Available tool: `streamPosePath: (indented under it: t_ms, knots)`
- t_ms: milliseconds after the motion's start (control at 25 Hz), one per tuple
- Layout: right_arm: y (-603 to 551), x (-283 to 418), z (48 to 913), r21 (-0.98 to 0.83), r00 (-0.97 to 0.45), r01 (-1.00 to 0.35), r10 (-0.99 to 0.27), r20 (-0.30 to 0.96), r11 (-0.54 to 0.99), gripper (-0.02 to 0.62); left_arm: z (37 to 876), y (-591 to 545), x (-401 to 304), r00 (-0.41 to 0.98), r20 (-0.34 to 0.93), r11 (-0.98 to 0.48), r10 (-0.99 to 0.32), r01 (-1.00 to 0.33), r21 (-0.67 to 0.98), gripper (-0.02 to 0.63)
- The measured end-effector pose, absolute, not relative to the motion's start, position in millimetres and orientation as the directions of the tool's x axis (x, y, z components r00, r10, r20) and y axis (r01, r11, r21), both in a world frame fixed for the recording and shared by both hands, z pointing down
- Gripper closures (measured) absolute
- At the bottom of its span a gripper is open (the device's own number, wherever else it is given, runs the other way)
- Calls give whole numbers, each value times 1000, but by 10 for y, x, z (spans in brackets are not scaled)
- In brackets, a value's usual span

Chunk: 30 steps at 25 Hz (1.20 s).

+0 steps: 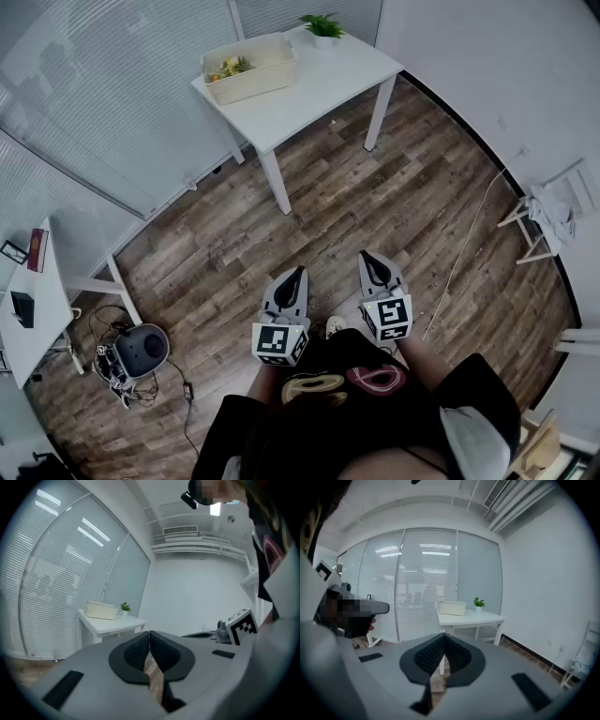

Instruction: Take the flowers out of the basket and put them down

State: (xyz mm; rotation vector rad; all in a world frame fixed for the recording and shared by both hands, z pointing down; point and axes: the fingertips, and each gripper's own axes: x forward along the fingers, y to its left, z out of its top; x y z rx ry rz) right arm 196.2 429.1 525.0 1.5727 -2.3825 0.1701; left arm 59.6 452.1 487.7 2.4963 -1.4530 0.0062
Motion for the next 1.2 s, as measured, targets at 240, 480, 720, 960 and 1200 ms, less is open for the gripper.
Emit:
streamPosePath:
  t_ms: [240,480,720,960,1200]
  knots:
    - [4246,1807,5164,55,-376,-913,-886,270,404,588,4912,4529,496,498,143,-465,-855,-859,215,588]
    - [4187,1749,5131,13,-388,-914,-885,259,405,586,4915,4521,324,502,169,-475,-848,-862,177,588]
    - [4109,1720,5019,-7,-373,-925,-902,216,380,586,4807,4349,143,486,127,-457,-864,-866,203,588]
    - [4101,1603,5022,-25,-346,-937,-913,217,349,586,4797,4237,3,513,112,-485,-851,-850,206,588]
    - [4012,1424,4990,-19,-308,-950,-928,209,311,586,4839,4088,-194,545,99,-514,-833,-827,225,588]
